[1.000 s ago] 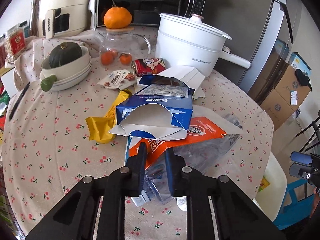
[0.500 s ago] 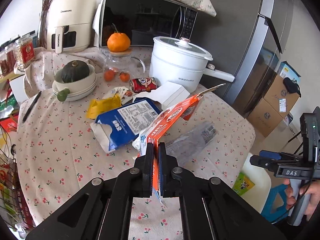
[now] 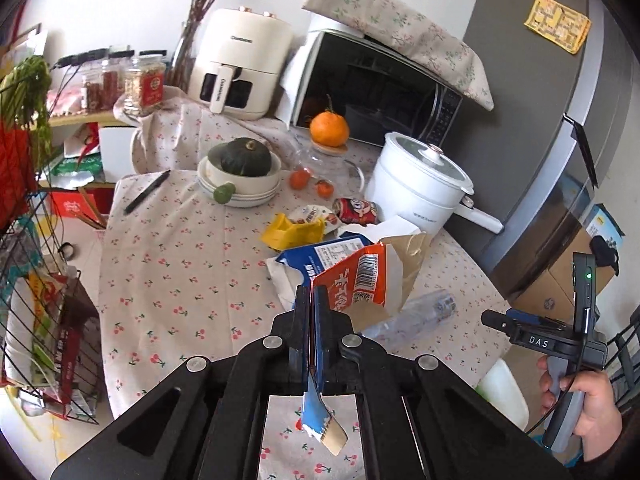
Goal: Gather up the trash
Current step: 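Grasp the orange-and-brown paper bag with the left tool, then grasp the blue biscuit box flap with the right tool while the left tool holds the paper bag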
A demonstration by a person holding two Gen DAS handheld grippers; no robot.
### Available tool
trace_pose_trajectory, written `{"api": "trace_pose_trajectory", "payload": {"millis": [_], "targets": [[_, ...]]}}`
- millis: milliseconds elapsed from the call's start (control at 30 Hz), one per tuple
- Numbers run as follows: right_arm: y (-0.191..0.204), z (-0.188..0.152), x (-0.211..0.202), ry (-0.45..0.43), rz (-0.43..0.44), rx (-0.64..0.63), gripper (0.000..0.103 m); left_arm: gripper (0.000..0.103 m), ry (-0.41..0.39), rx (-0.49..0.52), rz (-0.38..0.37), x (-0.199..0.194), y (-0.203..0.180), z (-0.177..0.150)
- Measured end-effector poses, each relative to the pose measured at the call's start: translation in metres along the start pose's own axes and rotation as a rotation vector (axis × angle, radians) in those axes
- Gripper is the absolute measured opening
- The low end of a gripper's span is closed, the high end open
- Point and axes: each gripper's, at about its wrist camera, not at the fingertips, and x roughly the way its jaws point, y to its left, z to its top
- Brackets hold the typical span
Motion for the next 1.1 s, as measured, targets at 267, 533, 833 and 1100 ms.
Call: {"api": "trace_pose_trajectory", "payload": {"millis": [267, 533, 833, 1100], "targets": [[0.062, 0.056, 0.086, 0.046, -0.088, -0.153, 0.079, 0.001, 0.001, -0.070, 0.051, 0.014, 0.034, 0.013], [0.104, 0.080, 0.155, 0.051, -0.178, -0.256, 0.066, 0.001, 0.027, -0.062, 0.070, 0.028, 0.041, 0.016], [0.103, 0.087, 0.152, -0.038, -0.264, -0.341, 0.003, 0.001, 0.006, -0.073, 0.050, 0.020, 0.037, 0.016], [0.072, 0.108, 0.072, -0.194, -0.321, -0.323, 0.000, 0.001, -0.022, -0.099, -0.012, 0.007, 0.028, 0.016]]}}
